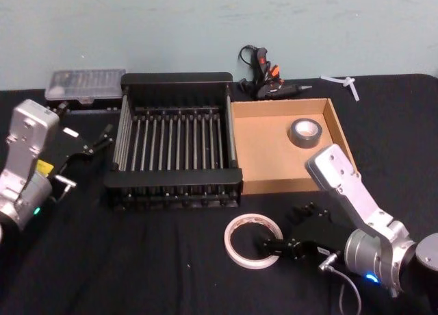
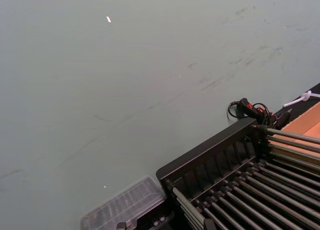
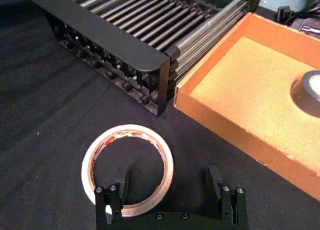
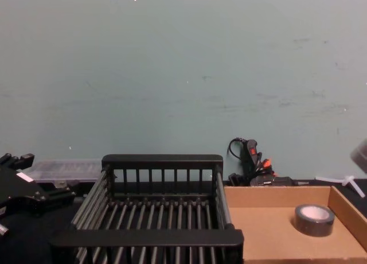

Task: Pick up the white tape and place it into the black box , Pick up the silver tape and place it into the brown box.

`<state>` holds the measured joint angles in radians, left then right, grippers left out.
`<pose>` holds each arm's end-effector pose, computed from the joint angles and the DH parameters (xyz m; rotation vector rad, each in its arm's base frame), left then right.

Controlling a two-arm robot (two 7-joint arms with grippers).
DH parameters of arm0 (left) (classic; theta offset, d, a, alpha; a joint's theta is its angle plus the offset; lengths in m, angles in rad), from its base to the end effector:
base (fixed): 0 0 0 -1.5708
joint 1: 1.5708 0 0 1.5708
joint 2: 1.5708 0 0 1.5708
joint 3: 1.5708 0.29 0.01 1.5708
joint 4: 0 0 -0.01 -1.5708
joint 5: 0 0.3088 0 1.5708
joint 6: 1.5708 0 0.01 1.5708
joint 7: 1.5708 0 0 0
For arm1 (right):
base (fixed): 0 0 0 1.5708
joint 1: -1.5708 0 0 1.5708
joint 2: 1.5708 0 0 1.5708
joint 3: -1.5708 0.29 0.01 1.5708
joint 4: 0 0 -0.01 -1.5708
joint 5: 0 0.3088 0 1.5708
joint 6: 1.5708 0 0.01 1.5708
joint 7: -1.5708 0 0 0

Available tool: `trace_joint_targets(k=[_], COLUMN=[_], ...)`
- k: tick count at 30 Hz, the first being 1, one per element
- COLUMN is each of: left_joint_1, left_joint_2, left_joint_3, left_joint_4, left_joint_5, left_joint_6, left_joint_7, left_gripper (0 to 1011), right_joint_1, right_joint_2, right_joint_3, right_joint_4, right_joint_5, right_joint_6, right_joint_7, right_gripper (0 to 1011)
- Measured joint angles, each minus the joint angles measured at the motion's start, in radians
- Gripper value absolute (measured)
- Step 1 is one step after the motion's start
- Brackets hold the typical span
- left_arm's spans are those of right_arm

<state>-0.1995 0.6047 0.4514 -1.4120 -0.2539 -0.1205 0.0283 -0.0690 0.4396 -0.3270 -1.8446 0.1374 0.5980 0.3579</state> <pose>0.3581 0.0827 -0.3023 0.3045 -0.2850 1.2480 0.2849 0.0002 -0.2627 -0.5804 0.2068 -0.8631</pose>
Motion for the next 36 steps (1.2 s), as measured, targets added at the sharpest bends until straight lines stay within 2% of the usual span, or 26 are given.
trace_joint_targets(k=[14, 36], left_joint_1=[0.000, 0.000], left_joint_2=[0.000, 0.000], left_joint_3=[0.000, 0.000], left_joint_4=[0.000, 0.000], left_joint_5=[0.000, 0.000], left_joint_6=[0.000, 0.000], left_joint_7=[0.000, 0.000], left_gripper=[1001, 1001], right_joint_1=[-0.004, 0.022], right_joint_2=[-0.016, -0.032], right_joint_3=[-0.007, -0.023], right_joint_4=[0.014, 0.029], right_joint_5=[-0.001, -0.010], right_joint_6=[0.021, 0.015], right_joint_7=[0.009, 0.016], right_gripper=[1002, 1002])
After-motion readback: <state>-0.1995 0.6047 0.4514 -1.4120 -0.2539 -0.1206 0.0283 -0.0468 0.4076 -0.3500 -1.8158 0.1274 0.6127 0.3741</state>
